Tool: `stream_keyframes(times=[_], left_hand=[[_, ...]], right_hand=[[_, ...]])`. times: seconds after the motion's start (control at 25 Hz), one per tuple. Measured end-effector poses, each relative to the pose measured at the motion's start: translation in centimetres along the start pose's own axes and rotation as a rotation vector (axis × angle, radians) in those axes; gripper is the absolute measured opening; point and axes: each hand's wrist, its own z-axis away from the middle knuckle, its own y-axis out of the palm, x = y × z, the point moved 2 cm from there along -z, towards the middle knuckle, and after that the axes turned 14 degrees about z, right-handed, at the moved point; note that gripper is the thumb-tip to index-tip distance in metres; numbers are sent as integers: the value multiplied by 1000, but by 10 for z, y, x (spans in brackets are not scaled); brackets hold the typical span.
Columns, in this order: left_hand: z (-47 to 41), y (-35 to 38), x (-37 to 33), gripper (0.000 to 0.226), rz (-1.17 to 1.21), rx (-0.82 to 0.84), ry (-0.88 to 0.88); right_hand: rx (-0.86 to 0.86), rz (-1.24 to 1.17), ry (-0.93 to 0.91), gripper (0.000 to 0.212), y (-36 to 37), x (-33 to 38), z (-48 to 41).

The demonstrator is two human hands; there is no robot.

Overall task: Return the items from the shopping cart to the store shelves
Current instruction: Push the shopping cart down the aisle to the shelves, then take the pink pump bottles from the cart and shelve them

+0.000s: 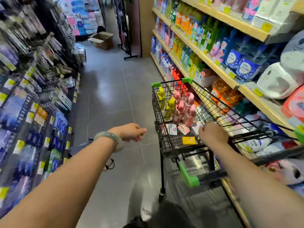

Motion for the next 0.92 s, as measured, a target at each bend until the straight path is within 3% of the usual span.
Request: stream_keyframes(times=[0.16,0.2,0.32,0.36,0.68,0.84,0.92], left_hand=[[-40,-52,1,35,-40,2,83],[-52,-60,-4,35,-58,10,124],[-83,-78,-18,31,-44,54,217],[-97,-88,-23,29,-15,72,233],[-254,-217,-97,23,-58,3,265],[-332,-252,-132,26,-209,79,295],[-364,-255,-149,30,-321,139,305]], right_hand=[[133,35,50,37,5,29,-17],[227,-58,79,37,8,34,-28],[678,-631,167,32,10,57,-62],[745,-680,160,31,8,70,-78],[709,-538,46,25,21,171,-235],[726,-358,44,28,24,187,-280],[764,-384,112,24,22,190,-294]])
